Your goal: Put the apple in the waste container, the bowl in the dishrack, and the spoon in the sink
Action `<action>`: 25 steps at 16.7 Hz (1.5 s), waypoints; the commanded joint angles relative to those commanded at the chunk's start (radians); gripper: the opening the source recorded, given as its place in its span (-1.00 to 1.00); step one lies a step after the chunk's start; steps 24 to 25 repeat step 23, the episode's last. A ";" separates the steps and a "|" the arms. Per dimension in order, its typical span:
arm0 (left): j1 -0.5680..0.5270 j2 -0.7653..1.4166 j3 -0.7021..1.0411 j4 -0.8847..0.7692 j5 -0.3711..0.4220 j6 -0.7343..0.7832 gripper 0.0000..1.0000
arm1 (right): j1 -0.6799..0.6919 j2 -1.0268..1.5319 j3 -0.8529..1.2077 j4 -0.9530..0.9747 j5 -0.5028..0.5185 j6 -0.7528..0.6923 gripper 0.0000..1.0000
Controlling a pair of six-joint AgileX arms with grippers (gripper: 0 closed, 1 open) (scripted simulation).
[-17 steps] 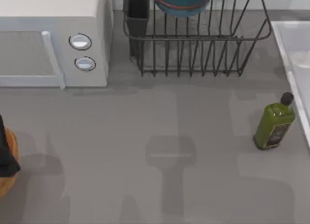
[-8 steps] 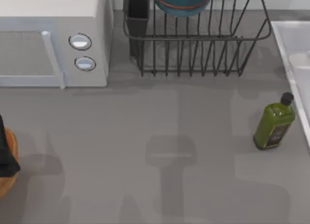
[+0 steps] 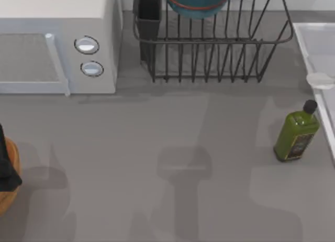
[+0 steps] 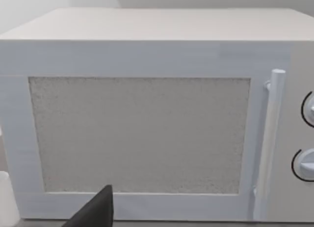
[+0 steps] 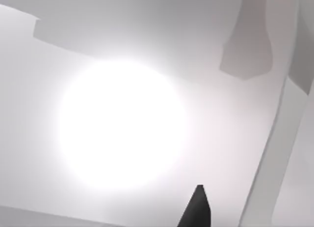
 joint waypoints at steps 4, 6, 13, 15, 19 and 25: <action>0.000 0.000 0.000 0.000 0.000 0.000 1.00 | 0.000 0.000 -0.001 0.001 0.000 0.000 -1.00; 0.000 0.000 0.000 0.000 0.000 0.000 1.00 | 0.000 0.000 -0.001 0.001 0.000 0.000 -0.70; 0.000 0.000 0.000 0.000 0.000 0.000 1.00 | 0.000 0.000 -0.001 0.001 0.000 0.000 0.36; 0.000 0.000 0.000 0.000 0.000 0.000 1.00 | 0.000 0.000 -0.001 0.001 0.000 0.000 0.66; 0.000 0.000 0.000 0.000 0.000 0.000 1.00 | 0.000 0.000 -0.001 0.001 0.000 0.000 1.00; 0.000 0.000 0.000 0.000 0.000 0.000 1.00 | 0.000 0.000 -0.001 0.001 0.000 0.000 1.00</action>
